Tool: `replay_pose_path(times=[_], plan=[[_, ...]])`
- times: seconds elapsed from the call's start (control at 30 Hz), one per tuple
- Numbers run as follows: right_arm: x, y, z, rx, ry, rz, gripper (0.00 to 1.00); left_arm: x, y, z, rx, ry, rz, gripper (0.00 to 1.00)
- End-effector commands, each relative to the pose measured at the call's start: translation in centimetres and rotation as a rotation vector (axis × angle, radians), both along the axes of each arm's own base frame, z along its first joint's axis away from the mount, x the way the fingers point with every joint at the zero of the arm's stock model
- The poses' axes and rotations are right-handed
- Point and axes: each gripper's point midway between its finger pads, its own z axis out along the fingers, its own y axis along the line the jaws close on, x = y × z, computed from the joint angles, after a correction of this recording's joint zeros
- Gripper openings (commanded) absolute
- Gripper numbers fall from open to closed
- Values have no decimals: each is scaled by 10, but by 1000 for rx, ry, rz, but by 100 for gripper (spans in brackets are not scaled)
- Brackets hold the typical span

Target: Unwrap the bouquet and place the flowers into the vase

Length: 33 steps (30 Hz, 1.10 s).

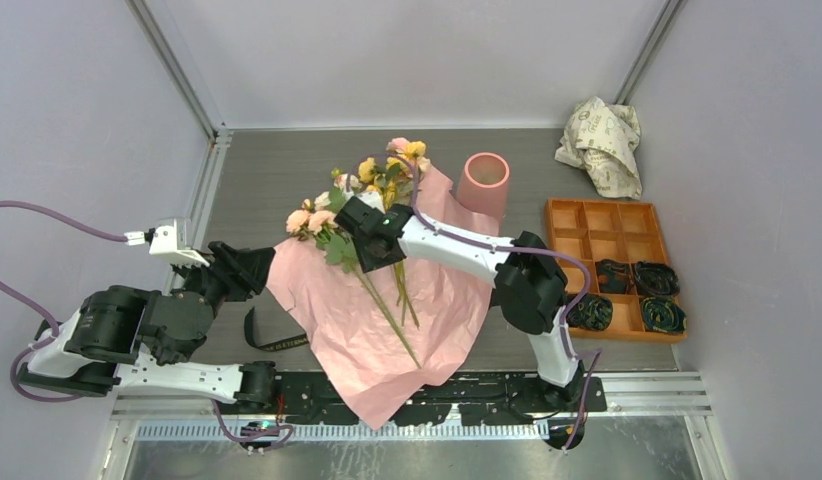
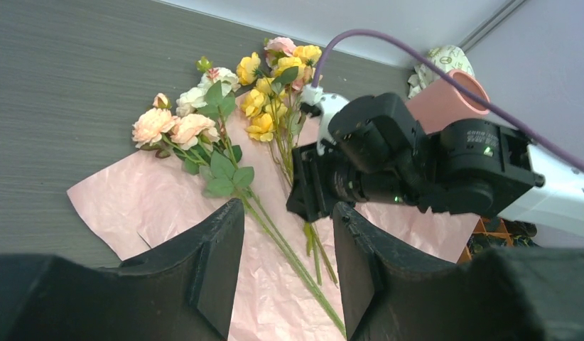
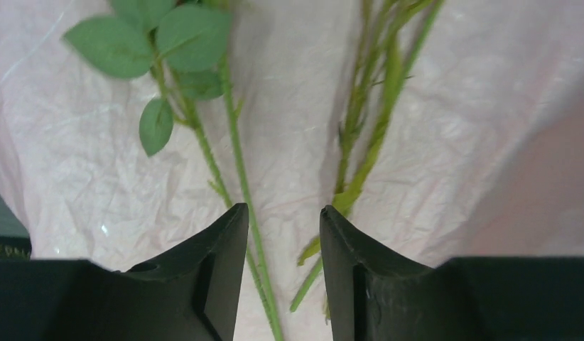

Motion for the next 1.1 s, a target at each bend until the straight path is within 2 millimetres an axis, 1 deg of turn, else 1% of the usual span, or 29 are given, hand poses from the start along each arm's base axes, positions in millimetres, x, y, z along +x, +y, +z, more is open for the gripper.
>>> replay_pose_path(times=[0.0, 0.07, 0.1, 0.17, 0.3, 0.4, 0.53, 0.7, 0.87, 1.07], plan=[[56, -30, 54, 36, -146, -186, 47, 2, -3, 7, -44, -10, 21, 50], [72, -39, 42, 20, -124, -217, 47, 2, -5, 7, -38, -10, 19, 50], [77, -41, 32, 4, -108, -219, 47, 2, -5, 7, -36, -10, 20, 50], [87, -42, 19, -16, -93, -224, 47, 2, -6, 7, -31, -11, 20, 50], [95, -37, -1, -39, -65, -223, 48, 2, -6, 7, -32, -10, 20, 50], [96, -33, -13, -36, -45, -225, 48, 2, -5, 6, -36, -11, 22, 50], [92, -29, -25, -21, -11, -225, 48, 2, -5, 5, -29, -14, 26, 51], [88, -29, -42, -31, 20, -225, 48, 2, -9, 4, -18, -15, 27, 52], [84, -30, -62, -46, 61, -226, 44, 2, -11, 4, -14, -12, 23, 52], [79, -30, -73, -45, 87, -228, 43, 2, -9, 2, -27, -11, 25, 52]])
